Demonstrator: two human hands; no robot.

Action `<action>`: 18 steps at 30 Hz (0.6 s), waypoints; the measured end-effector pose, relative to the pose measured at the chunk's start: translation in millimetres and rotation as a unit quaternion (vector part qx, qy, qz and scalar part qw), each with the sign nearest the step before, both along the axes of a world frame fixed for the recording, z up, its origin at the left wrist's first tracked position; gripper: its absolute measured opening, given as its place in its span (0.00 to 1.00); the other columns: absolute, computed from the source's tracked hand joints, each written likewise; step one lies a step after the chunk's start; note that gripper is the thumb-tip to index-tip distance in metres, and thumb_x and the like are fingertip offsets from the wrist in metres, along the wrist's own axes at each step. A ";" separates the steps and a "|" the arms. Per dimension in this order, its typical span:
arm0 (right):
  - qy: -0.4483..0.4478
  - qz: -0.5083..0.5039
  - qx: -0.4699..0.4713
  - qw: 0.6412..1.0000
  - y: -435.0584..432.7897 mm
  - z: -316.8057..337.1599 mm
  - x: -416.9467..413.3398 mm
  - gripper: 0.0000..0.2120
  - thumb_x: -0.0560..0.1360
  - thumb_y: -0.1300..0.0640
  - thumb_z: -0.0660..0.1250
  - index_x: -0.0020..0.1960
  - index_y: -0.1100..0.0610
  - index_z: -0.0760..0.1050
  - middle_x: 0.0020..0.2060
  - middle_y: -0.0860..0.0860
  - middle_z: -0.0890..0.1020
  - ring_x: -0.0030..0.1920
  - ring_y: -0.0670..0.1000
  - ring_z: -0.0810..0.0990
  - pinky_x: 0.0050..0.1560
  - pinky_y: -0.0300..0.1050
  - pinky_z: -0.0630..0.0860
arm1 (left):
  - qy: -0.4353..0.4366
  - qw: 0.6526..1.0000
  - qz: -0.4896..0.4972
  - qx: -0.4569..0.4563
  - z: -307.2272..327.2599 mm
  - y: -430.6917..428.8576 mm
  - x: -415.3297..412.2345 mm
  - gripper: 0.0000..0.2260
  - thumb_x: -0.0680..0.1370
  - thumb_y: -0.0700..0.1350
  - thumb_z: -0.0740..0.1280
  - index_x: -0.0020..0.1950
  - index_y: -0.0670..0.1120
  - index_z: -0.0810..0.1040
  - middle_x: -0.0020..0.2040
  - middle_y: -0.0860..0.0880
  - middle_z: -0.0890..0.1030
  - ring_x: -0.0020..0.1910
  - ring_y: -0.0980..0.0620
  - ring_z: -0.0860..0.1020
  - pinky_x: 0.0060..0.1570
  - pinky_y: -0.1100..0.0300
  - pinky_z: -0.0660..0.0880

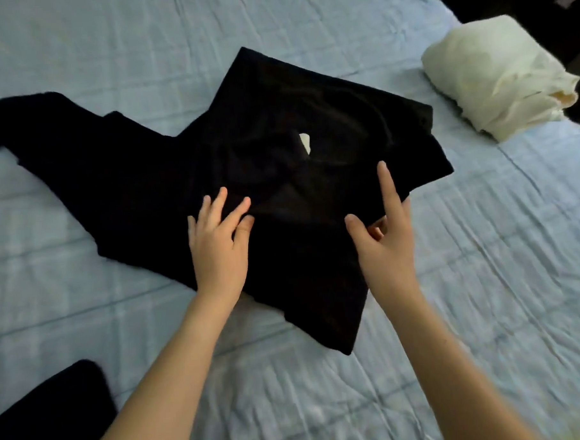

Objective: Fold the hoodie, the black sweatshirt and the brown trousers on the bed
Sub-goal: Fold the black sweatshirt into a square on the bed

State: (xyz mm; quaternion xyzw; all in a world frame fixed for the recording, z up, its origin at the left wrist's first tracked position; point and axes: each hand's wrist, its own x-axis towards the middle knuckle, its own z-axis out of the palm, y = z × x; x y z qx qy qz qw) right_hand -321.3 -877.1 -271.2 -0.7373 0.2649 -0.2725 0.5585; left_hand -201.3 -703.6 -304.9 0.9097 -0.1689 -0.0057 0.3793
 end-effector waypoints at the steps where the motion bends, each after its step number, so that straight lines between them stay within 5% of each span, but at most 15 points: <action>1: 0.026 0.008 -0.014 1.000 6.7 -5.6 7.9 0.38 0.78 0.62 0.68 0.75 0.30 0.59 0.71 0.34 0.63 0.43 0.41 0.76 0.51 0.34 0.77 | -0.005 0.999 -0.004 0.034 -11.2 8.5 9.7 0.15 0.83 0.48 0.60 0.69 0.52 0.76 0.77 0.48 0.65 0.78 0.48 0.55 0.77 0.46 0.46; 5: 0.088 0.014 -0.042 0.995 23.3 -11.9 23.4 0.38 0.78 0.61 0.68 0.75 0.29 0.57 0.76 0.43 0.62 0.58 0.43 0.77 0.61 0.44 0.78 | 0.049 0.998 -0.023 0.041 -41.5 26.0 25.0 0.15 0.83 0.49 0.60 0.68 0.52 0.77 0.76 0.48 0.67 0.78 0.48 0.55 0.77 0.46 0.47; 8: 0.083 0.014 -0.080 0.993 24.2 -2.5 35.1 0.38 0.78 0.62 0.67 0.76 0.30 0.58 0.76 0.45 0.62 0.73 0.46 0.67 0.70 0.49 0.72 | 0.089 0.995 -0.043 0.012 -45.2 29.9 26.4 0.14 0.82 0.49 0.62 0.67 0.51 0.77 0.76 0.49 0.67 0.78 0.51 0.55 0.77 0.51 0.48; 12: 0.077 0.093 -0.154 0.981 24.2 19.8 82.4 0.38 0.79 0.63 0.64 0.79 0.35 0.55 0.80 0.50 0.56 0.78 0.40 0.56 0.63 0.21 0.61 | 0.133 0.989 -0.020 -0.057 -26.0 37.7 27.5 0.20 0.80 0.52 0.66 0.71 0.52 0.73 0.74 0.53 0.69 0.76 0.57 0.60 0.72 0.63 0.55; 15: 0.051 0.275 -0.117 0.953 20.8 34.7 127.0 0.40 0.80 0.63 0.65 0.80 0.37 0.48 0.79 0.35 0.52 0.80 0.44 0.48 0.73 0.35 0.60 | 0.075 0.990 0.051 -0.112 -0.8 40.1 21.6 0.20 0.80 0.50 0.66 0.71 0.51 0.71 0.70 0.54 0.73 0.69 0.59 0.68 0.63 0.73 0.61; 18: 0.037 0.250 -0.103 0.962 3.1 33.4 136.6 0.38 0.80 0.62 0.63 0.79 0.36 0.51 0.74 0.27 0.59 0.75 0.33 0.58 0.77 0.43 0.61 | -0.080 0.990 0.072 -0.088 21.1 32.9 14.6 0.16 0.81 0.42 0.64 0.69 0.45 0.73 0.67 0.50 0.75 0.67 0.56 0.71 0.66 0.72 0.64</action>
